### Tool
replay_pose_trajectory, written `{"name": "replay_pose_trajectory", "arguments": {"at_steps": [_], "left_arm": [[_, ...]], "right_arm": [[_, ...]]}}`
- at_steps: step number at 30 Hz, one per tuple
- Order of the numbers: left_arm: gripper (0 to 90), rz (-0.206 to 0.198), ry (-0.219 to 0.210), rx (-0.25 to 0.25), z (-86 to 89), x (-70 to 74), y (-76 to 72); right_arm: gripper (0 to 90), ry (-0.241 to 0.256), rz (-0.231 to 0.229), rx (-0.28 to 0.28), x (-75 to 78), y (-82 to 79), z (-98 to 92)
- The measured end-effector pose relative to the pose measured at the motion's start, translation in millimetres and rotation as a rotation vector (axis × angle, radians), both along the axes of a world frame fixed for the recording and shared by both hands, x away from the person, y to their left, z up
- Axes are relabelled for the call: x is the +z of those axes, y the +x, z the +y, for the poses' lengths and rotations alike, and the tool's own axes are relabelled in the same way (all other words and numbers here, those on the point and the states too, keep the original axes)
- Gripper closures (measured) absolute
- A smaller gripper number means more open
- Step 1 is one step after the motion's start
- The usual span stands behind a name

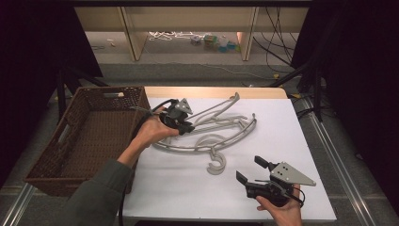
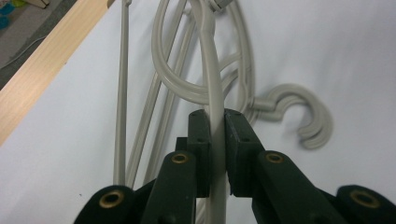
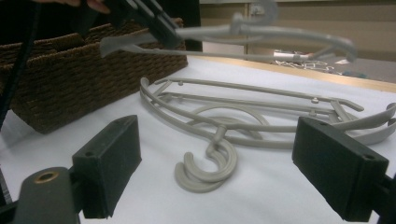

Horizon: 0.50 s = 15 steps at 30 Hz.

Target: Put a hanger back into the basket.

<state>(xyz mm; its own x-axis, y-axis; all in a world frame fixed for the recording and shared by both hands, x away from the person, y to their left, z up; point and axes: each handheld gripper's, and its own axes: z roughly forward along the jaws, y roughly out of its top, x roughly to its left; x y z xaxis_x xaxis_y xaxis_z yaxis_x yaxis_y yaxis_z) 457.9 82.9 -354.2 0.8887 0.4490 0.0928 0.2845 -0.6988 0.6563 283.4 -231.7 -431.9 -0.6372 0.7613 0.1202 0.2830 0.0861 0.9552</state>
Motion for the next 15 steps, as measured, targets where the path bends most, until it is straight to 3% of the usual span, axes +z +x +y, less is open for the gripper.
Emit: {"name": "replay_pose_trajectory", "arguments": {"at_steps": [2, 3, 5, 15], "left_arm": [[81.6, -0.002, -0.016, 0.0, 5.8, 11.6, -2.1], [81.6, 0.004, -0.046, 0.01, 7.7, 15.6, -3.7], [81.6, -0.009, -0.041, 0.011, 12.3, 24.0, -6.2], [81.5, -0.054, -0.125, 0.053, 51.9, 64.3, -20.5]], "right_arm": [[16.3, -0.008, 0.003, -0.004, 0.6, -0.3, -0.5], [16.3, 0.001, -0.003, -0.001, 0.1, 0.1, -0.2], [16.3, -0.002, -0.003, -0.002, 0.0, 0.1, -0.7], [16.3, -0.01, 0.0, -0.005, -0.4, 0.7, -0.9]]}}
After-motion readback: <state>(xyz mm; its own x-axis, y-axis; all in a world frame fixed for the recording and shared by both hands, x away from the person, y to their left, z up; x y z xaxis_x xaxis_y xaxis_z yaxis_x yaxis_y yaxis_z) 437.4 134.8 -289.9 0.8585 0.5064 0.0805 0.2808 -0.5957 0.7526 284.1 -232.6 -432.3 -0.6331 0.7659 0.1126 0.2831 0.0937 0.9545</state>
